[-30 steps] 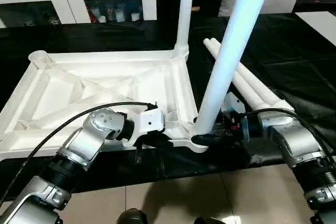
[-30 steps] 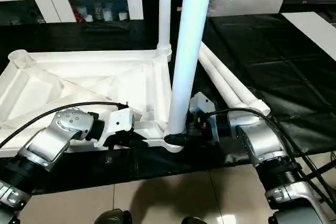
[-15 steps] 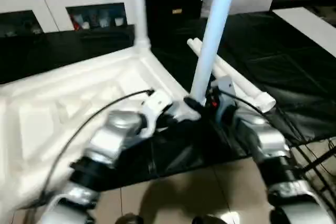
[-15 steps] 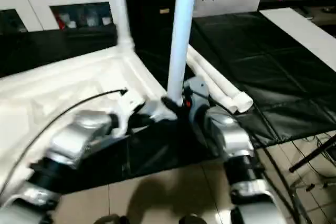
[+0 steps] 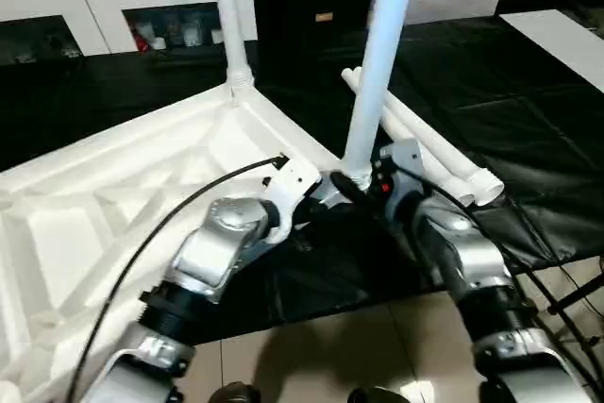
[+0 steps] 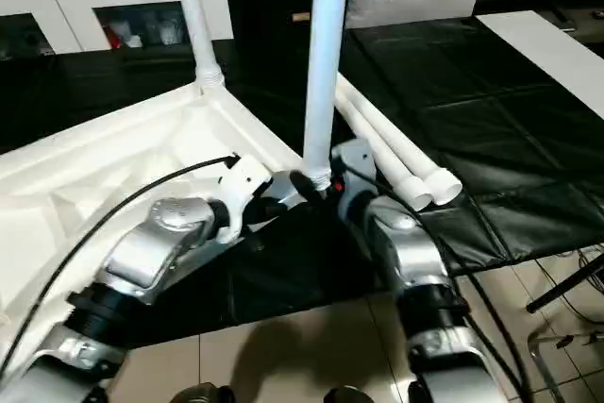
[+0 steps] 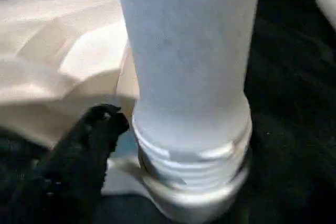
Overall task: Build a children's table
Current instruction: Rotate leg to tighten
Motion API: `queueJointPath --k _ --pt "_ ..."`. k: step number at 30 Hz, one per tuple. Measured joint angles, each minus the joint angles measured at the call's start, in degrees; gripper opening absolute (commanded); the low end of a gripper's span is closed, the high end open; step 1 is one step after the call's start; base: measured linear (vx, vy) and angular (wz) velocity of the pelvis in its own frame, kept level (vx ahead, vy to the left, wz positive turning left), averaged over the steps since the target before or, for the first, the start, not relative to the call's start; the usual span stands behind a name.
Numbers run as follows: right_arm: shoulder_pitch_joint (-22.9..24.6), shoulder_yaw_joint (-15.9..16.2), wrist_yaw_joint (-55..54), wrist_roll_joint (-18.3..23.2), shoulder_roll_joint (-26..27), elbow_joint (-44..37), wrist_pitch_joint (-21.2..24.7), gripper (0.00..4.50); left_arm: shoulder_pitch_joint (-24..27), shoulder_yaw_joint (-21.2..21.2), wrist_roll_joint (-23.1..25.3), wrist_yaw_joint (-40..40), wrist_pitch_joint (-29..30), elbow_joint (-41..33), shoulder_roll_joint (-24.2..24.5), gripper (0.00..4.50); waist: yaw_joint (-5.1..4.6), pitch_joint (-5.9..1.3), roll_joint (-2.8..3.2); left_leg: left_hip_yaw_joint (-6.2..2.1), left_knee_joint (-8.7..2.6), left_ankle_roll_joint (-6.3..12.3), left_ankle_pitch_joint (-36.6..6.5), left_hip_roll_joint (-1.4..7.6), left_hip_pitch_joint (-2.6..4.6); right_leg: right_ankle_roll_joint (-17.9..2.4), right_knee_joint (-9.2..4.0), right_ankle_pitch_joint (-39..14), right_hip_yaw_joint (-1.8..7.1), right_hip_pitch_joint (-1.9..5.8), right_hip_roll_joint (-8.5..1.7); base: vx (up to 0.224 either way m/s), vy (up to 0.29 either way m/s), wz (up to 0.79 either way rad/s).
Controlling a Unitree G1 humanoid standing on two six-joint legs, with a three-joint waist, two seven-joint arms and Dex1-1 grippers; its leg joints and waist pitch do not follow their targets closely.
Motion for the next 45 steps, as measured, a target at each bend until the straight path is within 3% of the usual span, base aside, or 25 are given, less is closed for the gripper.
queueJointPath --k 6,12,24,35,42,45 --pt "0.7 0.0 10.1 0.9 -6.7 -3.2 -1.5 4.43 -0.3 -1.4 -0.6 -5.8 -4.5 1.0 4.1 0.0 0.08 0.03 -0.04 -0.05 0.0 0.01 0.0 0.0 -0.22 0.0 -0.05 0.0 -0.05 -0.1 0.01 0.0 0.0 0.0" --pt "0.7 1.3 21.7 2.4 -13.8 -4.7 -2.5 4.43 -0.7 -3.0 -1.2 -15.5 -11.6 3.0 9.7 0.0 1.2 0.03 -0.05 -0.11 0.14 0.03 0.0 0.01 -0.31 0.0 -0.02 0.0 -0.09 -0.13 0.0 0.0 0.0 0.0" --pt "0.8 7.2 35.9 2.6 -17.3 -6.6 -4.2 4.43 -1.3 -6.8 -1.9 -28.9 -20.6 3.8 14.7 0.0 2.74 0.01 -0.09 -0.09 0.32 0.12 -0.1 0.02 -0.36 0.0 0.07 0.0 -0.08 -0.11 -0.03 0.0 0.0 0.0" --pt "0.8 9.0 37.9 2.6 -15.9 -6.6 -3.7 3.52 -1.8 -7.7 -2.2 -30.0 -22.3 4.7 14.2 0.0 3.12 0.0 -0.12 -0.09 0.43 0.11 -0.1 0.03 -0.36 -0.1 0.1 0.1 -0.06 -0.07 -0.04 0.0 0.0 0.0" --pt "0.9 8.9 38.7 3.1 -15.7 -6.6 -2.0 2.79 -1.8 -7.6 -2.4 -30.0 -22.1 4.7 14.3 0.0 3.09 -0.02 -0.15 -0.09 0.46 0.12 -0.1 0.03 -0.37 -0.1 0.12 0.1 -0.05 -0.07 -0.04 0.0 0.0 0.0" --pt "1.8 8.2 38.1 4.6 -15.1 -6.9 -0.2 2.71 -1.6 -7.1 -2.8 -30.0 -21.2 4.4 14.2 0.0 3.02 -0.04 -0.18 -0.09 0.45 0.11 -0.1 0.04 -0.36 -0.1 0.12 0.1 -0.05 -0.07 -0.03 0.0 0.0 0.0"
